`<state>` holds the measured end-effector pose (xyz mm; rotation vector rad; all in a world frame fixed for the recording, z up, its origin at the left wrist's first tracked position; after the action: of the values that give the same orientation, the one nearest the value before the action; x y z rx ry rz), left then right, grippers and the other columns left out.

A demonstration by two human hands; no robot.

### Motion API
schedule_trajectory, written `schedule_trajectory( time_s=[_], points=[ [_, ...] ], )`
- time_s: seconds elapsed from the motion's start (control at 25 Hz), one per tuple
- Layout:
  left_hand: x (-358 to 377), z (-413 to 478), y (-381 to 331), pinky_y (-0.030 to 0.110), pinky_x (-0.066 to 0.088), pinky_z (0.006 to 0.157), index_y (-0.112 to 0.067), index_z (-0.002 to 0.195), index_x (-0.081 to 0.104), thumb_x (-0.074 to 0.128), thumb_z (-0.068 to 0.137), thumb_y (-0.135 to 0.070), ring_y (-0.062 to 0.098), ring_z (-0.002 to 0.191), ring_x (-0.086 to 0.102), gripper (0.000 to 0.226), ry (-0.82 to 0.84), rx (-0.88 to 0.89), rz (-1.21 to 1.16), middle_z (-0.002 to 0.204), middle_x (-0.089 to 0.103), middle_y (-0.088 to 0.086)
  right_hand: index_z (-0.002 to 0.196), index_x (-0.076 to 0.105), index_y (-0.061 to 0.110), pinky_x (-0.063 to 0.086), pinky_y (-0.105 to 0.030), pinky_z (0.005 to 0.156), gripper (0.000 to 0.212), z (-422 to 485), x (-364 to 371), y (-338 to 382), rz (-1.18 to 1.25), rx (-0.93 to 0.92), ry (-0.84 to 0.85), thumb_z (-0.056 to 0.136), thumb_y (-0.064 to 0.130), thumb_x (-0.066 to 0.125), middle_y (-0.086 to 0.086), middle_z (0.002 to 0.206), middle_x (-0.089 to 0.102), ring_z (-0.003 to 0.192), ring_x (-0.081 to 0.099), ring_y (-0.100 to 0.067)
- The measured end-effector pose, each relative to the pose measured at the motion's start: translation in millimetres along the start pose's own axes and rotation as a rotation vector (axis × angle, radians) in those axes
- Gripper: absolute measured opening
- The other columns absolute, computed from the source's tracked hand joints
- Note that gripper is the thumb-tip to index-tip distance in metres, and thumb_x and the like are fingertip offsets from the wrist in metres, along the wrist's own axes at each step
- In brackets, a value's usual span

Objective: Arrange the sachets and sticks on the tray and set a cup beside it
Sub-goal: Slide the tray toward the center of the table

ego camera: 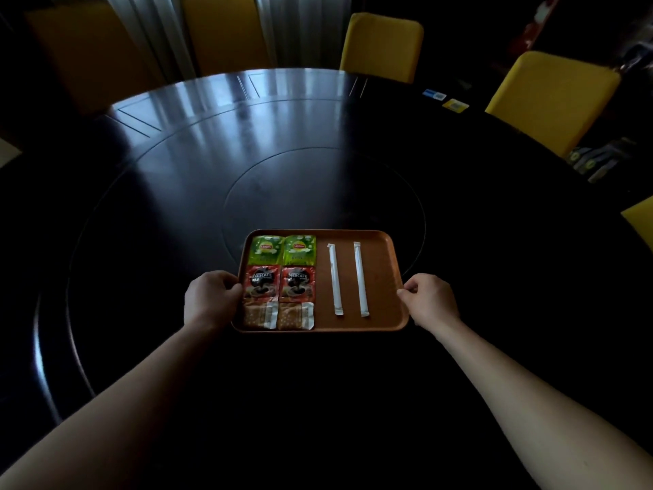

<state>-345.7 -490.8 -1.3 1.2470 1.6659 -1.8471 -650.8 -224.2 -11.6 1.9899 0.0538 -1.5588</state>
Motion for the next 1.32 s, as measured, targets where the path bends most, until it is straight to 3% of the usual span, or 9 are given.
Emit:
schedule_trajectory(
  time_s=[0.24,0.4,0.56,0.72,0.76,0.88,0.96,1.12,1.32],
  points=[
    [17.7,60.9,-23.4,0.027,0.041,0.052,-0.022,0.084,0.077,0.068,0.082,-0.025,0.010,0.062,0.061,0.009,-0.005,0.013,0.101,0.072,0.068,-0.006,0.072,0.058,0.021,0.044,-0.027,0.063,0.019,62.8,5.8,20.0,-0.030,0.010,-0.027,0.089,0.024,0.065,-0.002,0.079,0.065,0.075,0.062,-0.020],
    [26.6,80.3,-26.7,0.027,0.043,0.051,-0.022,0.085,0.077,0.066,0.083,-0.025,0.013,0.064,0.063,0.011,-0.017,0.026,0.131,0.078,0.073,-0.002,0.077,0.061,0.018,0.051,-0.031,0.070,0.014,83.1,12.2,25.8,-0.053,0.002,-0.030,0.090,0.023,0.064,-0.005,0.086,0.069,0.083,0.065,-0.023],
    [34.4,84.4,-21.6,0.029,0.047,0.054,-0.021,0.088,0.077,0.065,0.084,-0.025,0.015,0.067,0.065,0.013,-0.018,0.019,0.133,0.082,0.074,-0.001,0.080,0.062,0.018,0.047,-0.028,0.068,0.013,84.6,21.9,20.9,-0.019,0.011,-0.028,0.090,0.025,0.064,-0.006,0.090,0.071,0.083,0.064,-0.023],
    [32.1,69.5,-21.3,0.027,0.041,0.052,-0.019,0.092,0.074,0.064,0.087,-0.030,0.010,0.066,0.060,0.015,-0.052,0.088,0.050,0.086,0.073,0.002,0.104,0.070,0.014,0.051,-0.030,0.077,0.028,78.7,20.0,13.0,0.027,-0.034,0.001,0.090,0.038,0.065,-0.004,0.101,0.072,0.092,0.066,-0.021],
    [30.7,60.7,-21.5,0.027,0.039,0.055,-0.018,0.101,0.069,0.067,0.086,-0.036,0.010,0.070,0.057,0.023,-0.060,0.152,0.028,0.090,0.069,0.001,0.111,0.068,0.014,0.050,-0.030,0.076,0.039,72.9,19.8,8.5,0.036,-0.044,0.035,0.087,0.045,0.066,-0.001,0.102,0.070,0.091,0.065,-0.019],
    [42.9,29.7,-13.4,0.036,0.046,0.078,-0.024,0.134,0.041,0.072,0.069,-0.066,0.017,0.100,0.049,0.083,0.058,0.290,0.207,0.107,0.049,-0.003,0.121,0.059,0.017,0.045,-0.030,0.071,0.077,48.5,23.9,0.2,-0.079,-0.136,0.150,0.066,0.070,0.072,0.006,0.099,0.052,0.087,0.054,-0.013],
    [49.4,22.5,-1.6,0.042,0.046,0.088,-0.017,0.137,0.039,0.068,0.060,-0.078,0.026,0.109,0.048,0.102,0.084,0.244,0.407,0.114,0.050,0.005,0.119,0.057,0.019,0.045,-0.030,0.070,0.081,38.2,26.0,0.7,-0.176,-0.199,0.141,0.060,0.072,0.074,0.007,0.096,0.047,0.088,0.054,-0.014],
    [42.3,22.9,-6.9,0.037,0.045,0.081,-0.027,0.116,0.060,0.069,0.061,-0.073,0.021,0.094,0.047,0.072,0.031,0.258,0.370,0.094,0.048,0.000,0.103,0.056,0.028,0.039,-0.027,0.064,0.055,35.3,26.4,12.1,-0.175,-0.230,0.070,0.066,0.063,0.077,0.009,0.090,0.049,0.088,0.058,-0.014],
    [43.4,32.8,-10.7,0.035,0.044,0.074,-0.030,0.109,0.064,0.072,0.065,-0.069,0.018,0.086,0.047,0.060,0.036,0.289,0.367,0.085,0.049,-0.003,0.098,0.056,0.029,0.041,-0.027,0.063,0.052,43.6,30.6,14.3,-0.160,-0.214,0.041,0.065,0.063,0.077,0.008,0.089,0.052,0.081,0.054,-0.012]
  ],
)
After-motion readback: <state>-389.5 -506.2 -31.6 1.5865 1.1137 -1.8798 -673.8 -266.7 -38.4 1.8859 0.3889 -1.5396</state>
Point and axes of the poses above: each hand's wrist, its own z-axis towards the middle knuckle, its own x-axis out of the palm, y = z × x, the point moved 8 cm from there along z, towards the middle knuckle
